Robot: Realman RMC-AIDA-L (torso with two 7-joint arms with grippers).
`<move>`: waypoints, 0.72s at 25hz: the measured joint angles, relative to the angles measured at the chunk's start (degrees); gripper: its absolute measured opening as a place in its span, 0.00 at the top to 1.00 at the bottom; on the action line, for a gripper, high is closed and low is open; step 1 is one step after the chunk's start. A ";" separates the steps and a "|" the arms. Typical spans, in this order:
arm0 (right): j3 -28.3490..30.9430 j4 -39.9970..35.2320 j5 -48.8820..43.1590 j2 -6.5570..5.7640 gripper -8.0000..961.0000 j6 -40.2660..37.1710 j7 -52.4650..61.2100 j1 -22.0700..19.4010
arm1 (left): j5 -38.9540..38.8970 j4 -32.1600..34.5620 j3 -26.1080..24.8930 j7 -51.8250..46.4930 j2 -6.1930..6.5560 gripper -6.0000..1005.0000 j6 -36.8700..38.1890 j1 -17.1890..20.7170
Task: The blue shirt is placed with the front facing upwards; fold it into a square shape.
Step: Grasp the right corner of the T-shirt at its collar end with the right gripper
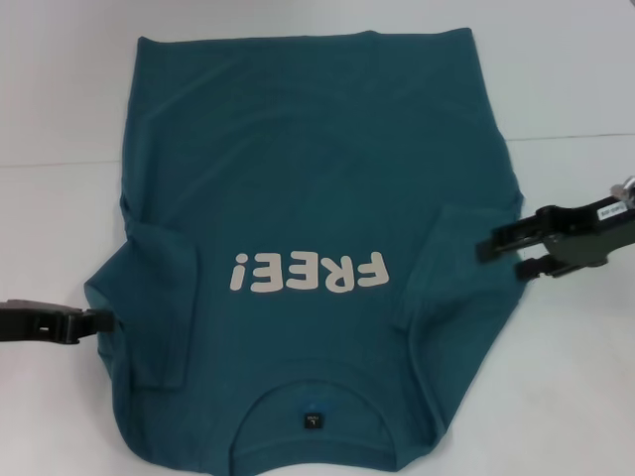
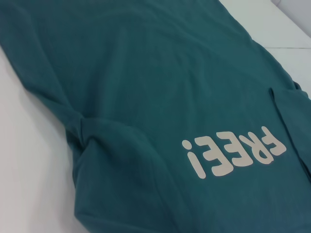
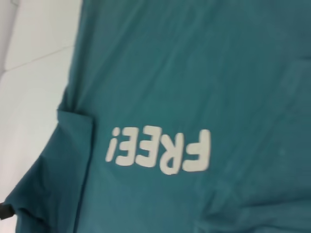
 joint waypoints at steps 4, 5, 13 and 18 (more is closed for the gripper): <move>-1.49 -0.07 -0.96 -0.82 0.13 -2.12 4.70 1.52 | -0.02 0.00 0.25 -0.10 0.07 0.99 0.05 -0.24; -2.15 -0.05 -1.02 -0.60 0.13 -2.32 5.52 1.95 | -0.03 0.00 0.30 -0.16 0.07 0.99 0.04 -0.29; -7.98 0.67 -4.80 3.79 0.13 2.73 7.80 5.07 | -0.06 0.00 0.44 -0.28 0.08 0.99 0.14 -0.45; -8.21 2.43 -6.11 5.41 0.13 6.66 8.38 6.32 | -0.06 0.20 0.51 0.09 0.04 0.99 0.13 -0.49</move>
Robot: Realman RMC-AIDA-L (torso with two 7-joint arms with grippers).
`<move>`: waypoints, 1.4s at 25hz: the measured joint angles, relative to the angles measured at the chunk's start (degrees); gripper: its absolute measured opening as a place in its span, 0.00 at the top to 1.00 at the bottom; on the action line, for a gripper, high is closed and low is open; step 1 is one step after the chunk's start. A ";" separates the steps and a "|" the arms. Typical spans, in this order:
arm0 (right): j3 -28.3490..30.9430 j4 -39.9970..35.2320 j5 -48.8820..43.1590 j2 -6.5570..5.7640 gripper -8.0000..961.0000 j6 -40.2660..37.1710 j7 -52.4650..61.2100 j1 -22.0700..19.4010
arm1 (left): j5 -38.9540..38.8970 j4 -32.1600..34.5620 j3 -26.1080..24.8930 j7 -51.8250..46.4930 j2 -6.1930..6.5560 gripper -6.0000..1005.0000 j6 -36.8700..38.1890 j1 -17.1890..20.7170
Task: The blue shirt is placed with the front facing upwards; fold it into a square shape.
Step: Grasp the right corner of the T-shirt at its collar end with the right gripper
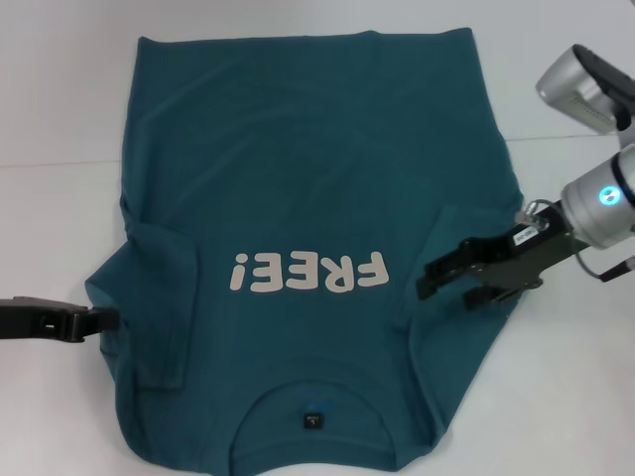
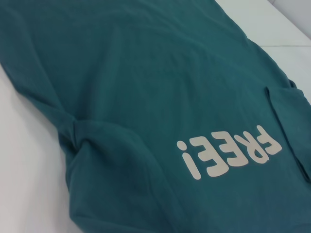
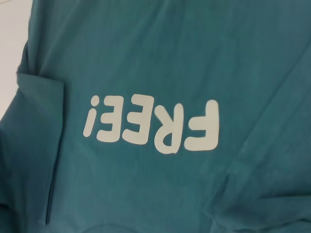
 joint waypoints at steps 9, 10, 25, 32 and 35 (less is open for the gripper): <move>-0.27 1.24 -1.25 0.76 0.13 4.09 3.12 0.71 | 0.01 0.31 -0.02 0.86 -0.04 0.99 -0.04 -0.05; -0.33 1.31 -1.64 0.78 0.13 4.34 3.22 0.74 | 0.01 0.39 -0.01 0.91 -0.02 0.99 -0.07 -0.05; -1.36 2.87 -2.57 1.84 0.13 7.29 3.76 1.10 | 0.01 1.31 -0.09 1.69 0.10 0.99 -0.51 -0.05; -1.45 3.66 -2.57 2.25 0.14 9.22 4.24 1.19 | 0.01 1.53 -0.36 2.43 -0.09 0.99 -0.51 0.14; -1.44 4.01 -2.55 2.26 0.14 9.87 4.30 1.22 | 0.01 2.32 -0.46 2.84 0.05 0.99 -0.57 0.10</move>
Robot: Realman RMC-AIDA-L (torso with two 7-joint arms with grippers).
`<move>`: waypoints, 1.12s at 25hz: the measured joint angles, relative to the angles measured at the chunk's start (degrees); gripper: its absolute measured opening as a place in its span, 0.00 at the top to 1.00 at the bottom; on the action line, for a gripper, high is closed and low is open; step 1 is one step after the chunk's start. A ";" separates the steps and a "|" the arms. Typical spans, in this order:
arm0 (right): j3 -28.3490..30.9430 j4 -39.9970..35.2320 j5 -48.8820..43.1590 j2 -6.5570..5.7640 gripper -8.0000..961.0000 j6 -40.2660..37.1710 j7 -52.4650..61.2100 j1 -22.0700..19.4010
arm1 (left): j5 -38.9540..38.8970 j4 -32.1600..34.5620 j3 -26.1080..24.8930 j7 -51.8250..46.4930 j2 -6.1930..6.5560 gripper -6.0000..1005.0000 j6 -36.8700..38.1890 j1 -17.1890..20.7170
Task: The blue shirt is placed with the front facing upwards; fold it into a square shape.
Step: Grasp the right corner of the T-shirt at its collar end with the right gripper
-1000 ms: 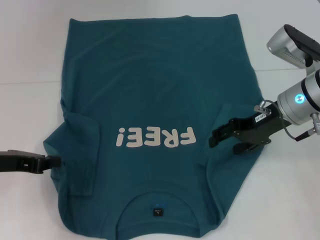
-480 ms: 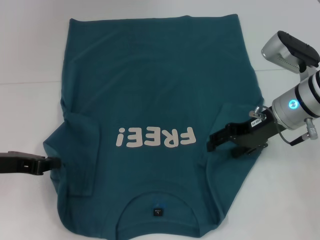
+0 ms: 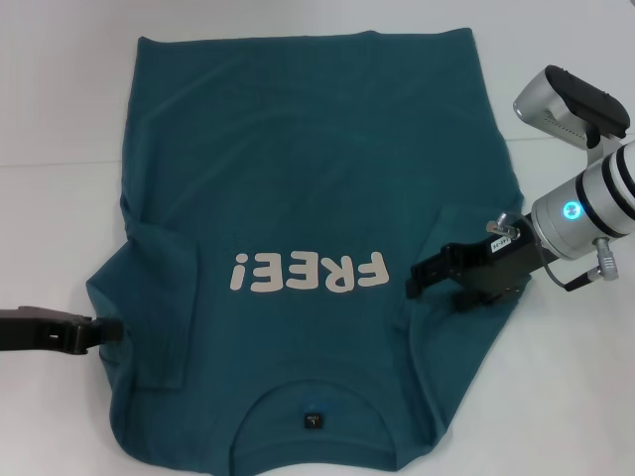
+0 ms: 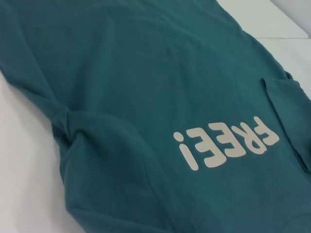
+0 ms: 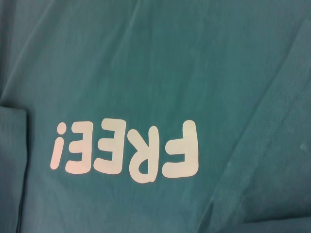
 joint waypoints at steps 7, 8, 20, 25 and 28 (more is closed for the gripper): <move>-0.42 1.05 -0.02 0.08 0.15 0.68 0.05 0.38 | 0.00 0.38 -0.06 0.23 0.09 0.99 -0.06 -0.16; -0.83 1.18 -0.03 0.11 0.15 0.82 0.05 0.40 | 0.00 0.38 -0.06 0.23 0.09 0.99 -0.06 -0.16; -2.25 1.87 0.00 0.66 0.49 2.23 0.00 0.46 | 0.00 0.46 -0.05 0.32 0.00 0.99 -0.06 -0.07; -0.77 0.46 1.28 0.71 0.64 1.19 0.07 -0.84 | 0.00 0.43 -0.07 0.37 0.02 0.99 -0.02 0.10; 0.57 -1.95 3.41 0.65 0.63 -1.13 -0.20 -2.63 | 0.00 0.18 -0.19 0.39 0.04 0.99 0.13 0.27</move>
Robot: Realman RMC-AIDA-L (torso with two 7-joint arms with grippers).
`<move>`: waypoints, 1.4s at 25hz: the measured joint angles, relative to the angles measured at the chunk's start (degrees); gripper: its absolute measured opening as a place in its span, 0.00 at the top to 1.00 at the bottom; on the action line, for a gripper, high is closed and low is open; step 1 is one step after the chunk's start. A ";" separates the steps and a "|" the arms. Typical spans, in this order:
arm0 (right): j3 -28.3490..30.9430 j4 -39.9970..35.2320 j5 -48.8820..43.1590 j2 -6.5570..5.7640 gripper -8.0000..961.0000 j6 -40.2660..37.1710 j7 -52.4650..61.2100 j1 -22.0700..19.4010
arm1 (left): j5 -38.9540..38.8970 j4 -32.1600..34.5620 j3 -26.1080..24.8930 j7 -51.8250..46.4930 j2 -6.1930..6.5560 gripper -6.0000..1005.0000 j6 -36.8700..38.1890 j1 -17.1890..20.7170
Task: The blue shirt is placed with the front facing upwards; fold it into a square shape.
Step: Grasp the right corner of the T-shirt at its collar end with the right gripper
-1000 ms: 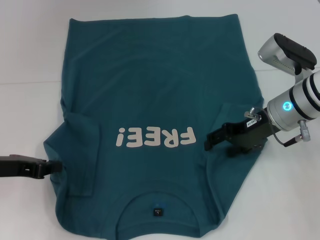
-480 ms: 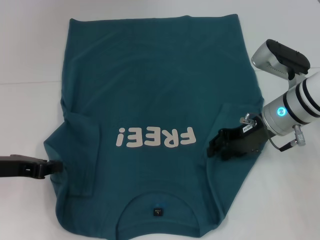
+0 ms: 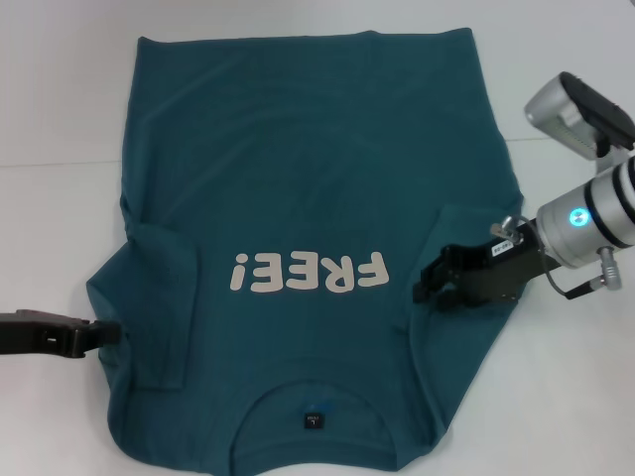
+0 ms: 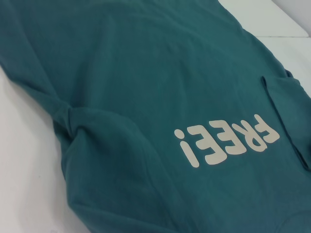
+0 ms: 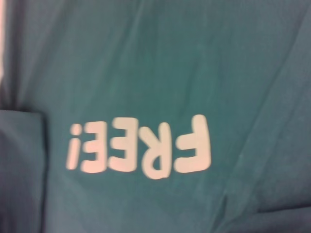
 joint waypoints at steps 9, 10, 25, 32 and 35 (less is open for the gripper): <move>0.01 -13.30 1.54 -0.15 0.44 -8.42 4.67 -4.96 | 0.00 -0.60 -0.04 0.50 -0.22 0.99 0.36 0.12; -0.07 -14.00 1.26 -0.49 0.42 -9.58 5.23 -4.71 | 0.00 -1.03 -0.04 0.47 -0.42 0.99 0.62 0.12; -0.36 -14.98 -4.73 -1.13 0.26 -12.97 6.37 0.37 | -0.28 -9.28 0.16 -2.26 -1.24 0.99 6.44 0.01; 0.54 -12.22 -9.70 -0.90 0.26 -13.03 7.65 4.16 | -0.22 -10.92 0.60 -2.31 -2.10 0.99 7.61 0.23; 1.85 -9.75 -14.14 0.01 0.26 -11.96 7.70 6.39 | -0.22 -10.96 0.82 -1.98 -2.24 0.99 7.72 0.01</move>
